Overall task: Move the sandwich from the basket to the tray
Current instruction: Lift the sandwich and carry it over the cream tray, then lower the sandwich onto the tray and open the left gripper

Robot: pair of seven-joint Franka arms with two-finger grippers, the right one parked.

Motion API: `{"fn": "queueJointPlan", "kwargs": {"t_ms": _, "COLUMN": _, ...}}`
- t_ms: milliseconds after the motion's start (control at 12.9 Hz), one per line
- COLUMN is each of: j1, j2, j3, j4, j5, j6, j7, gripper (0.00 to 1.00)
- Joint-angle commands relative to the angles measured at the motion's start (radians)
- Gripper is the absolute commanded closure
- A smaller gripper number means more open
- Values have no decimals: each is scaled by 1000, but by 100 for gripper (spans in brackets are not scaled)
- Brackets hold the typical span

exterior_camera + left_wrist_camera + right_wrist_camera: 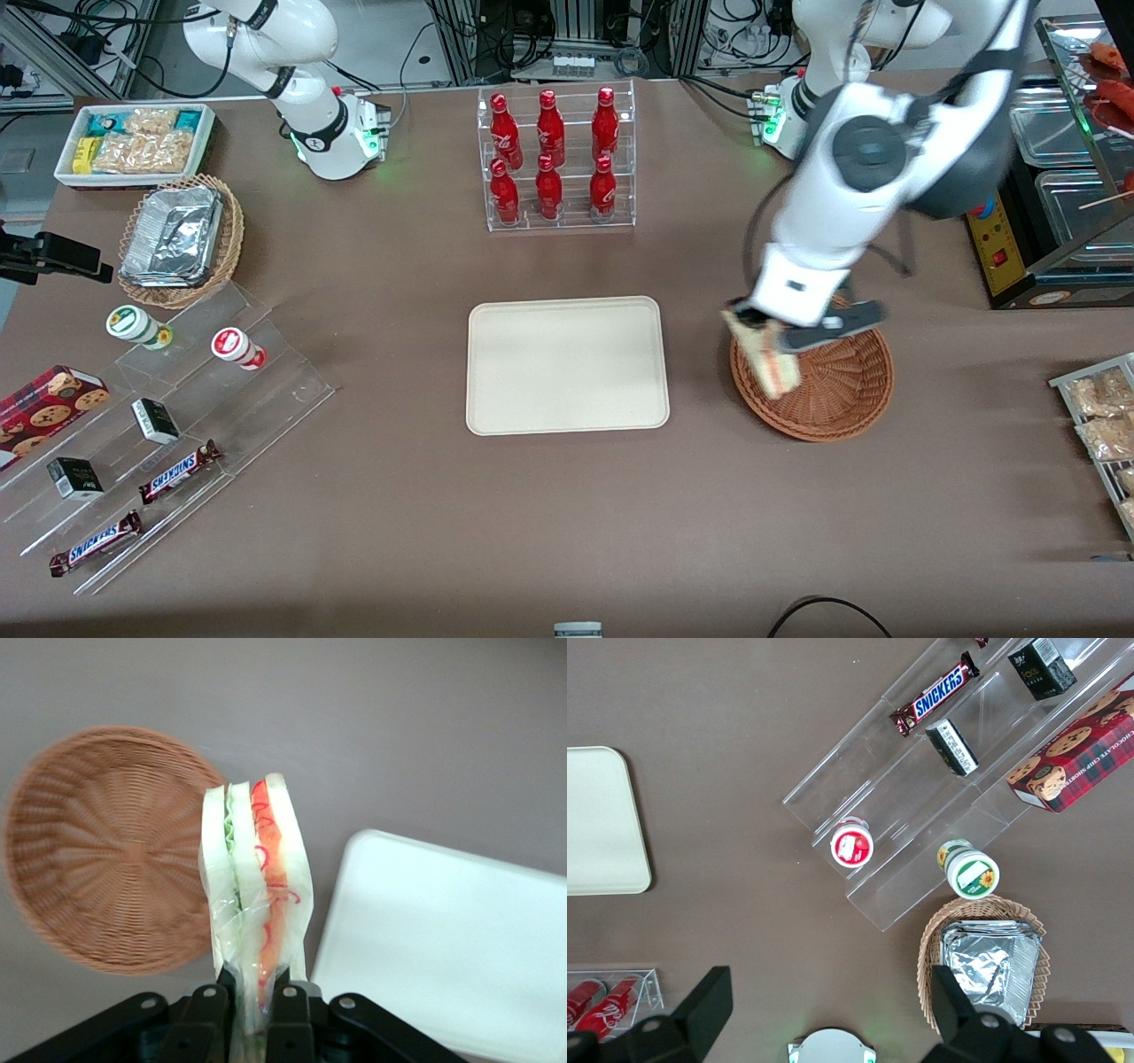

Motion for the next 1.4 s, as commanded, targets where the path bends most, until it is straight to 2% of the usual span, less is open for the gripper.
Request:
{"fn": "queueJointPlan", "kwargs": {"t_ms": 0, "j1": -52, "j2": 128, "j3": -33, "j4": 136, "j5": -4, "j6": -29, "j7": 31, "gripper": 100}}
{"fn": "queueJointPlan", "kwargs": {"t_ms": 388, "j1": -182, "j2": 367, "j3": -63, "j4": 320, "j5": -3, "j6": -1, "j7": 1, "gripper": 100}}
{"fn": "queueJointPlan", "kwargs": {"t_ms": 853, "j1": -251, "j2": 501, "j3": -63, "j4": 322, "j5": 6, "j6": 204, "j7": -39, "gripper": 100}}
{"fn": "queueJointPlan", "kwargs": {"t_ms": 1319, "j1": -277, "j2": 573, "j3": -60, "j4": 317, "j5": 19, "j6": 300, "j7": -27, "gripper": 100}}
